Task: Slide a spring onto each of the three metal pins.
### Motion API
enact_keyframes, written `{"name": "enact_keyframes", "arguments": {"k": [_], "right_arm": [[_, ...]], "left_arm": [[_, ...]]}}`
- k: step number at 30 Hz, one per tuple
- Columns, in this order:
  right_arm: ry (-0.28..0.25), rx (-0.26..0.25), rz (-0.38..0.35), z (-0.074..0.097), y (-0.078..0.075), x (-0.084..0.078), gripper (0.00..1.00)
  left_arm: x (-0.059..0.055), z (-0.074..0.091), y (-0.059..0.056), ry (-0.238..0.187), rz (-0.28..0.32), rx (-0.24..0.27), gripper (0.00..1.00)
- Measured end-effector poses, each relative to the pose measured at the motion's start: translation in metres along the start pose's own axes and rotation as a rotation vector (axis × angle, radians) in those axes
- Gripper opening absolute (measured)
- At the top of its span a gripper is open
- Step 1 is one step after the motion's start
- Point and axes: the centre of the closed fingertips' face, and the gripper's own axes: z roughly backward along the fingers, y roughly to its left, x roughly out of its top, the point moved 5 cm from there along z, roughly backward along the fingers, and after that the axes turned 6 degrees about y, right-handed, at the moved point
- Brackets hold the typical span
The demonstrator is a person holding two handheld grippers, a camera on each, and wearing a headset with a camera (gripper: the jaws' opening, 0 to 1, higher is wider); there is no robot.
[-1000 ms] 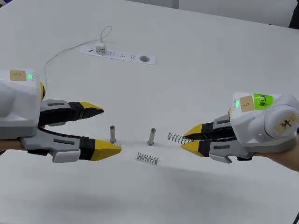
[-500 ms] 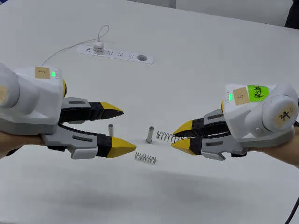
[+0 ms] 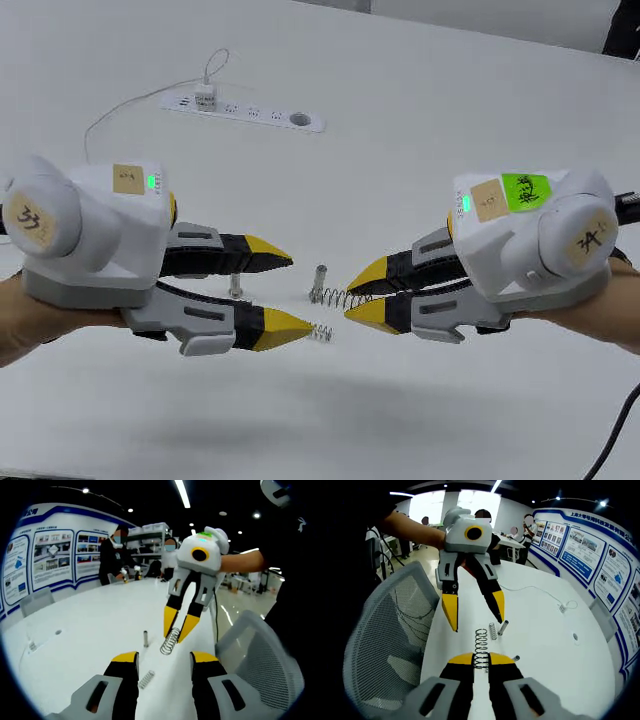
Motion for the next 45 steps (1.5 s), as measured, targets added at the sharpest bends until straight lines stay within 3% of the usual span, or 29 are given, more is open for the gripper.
{"name": "enact_keyframes", "arguments": {"k": [6, 12, 26, 31, 41, 45], "right_arm": [[-0.014, 0.016, 0.015, -0.002, 0.003, 0.009, 0.11], [-0.016, 0.028, 0.041, -0.005, 0.005, 0.015, 0.11], [-0.006, 0.052, 0.063, -0.006, 0.007, 0.017, 0.11], [-0.005, 0.064, 0.064, -0.007, 0.009, 0.018, 0.11], [-0.011, 0.052, 0.101, -0.007, 0.011, 0.018, 0.11], [-0.027, 0.047, 0.096, -0.005, 0.01, 0.019, 0.11]], "left_arm": [[0.003, -0.003, -0.003, -0.012, -0.013, -0.014, 0.38], [0.001, -0.006, -0.006, 0.001, -0.03, -0.022, 0.33], [0.0, -0.006, -0.008, -0.012, -0.006, -0.032, 0.16], [-0.002, -0.005, -0.009, 0.0, -0.008, -0.036, 0.15], [-0.001, -0.005, -0.012, 0.043, -0.131, -0.029, 0.1], [0.001, -0.004, -0.012, 0.04, -0.118, -0.039, 0.1]]}}
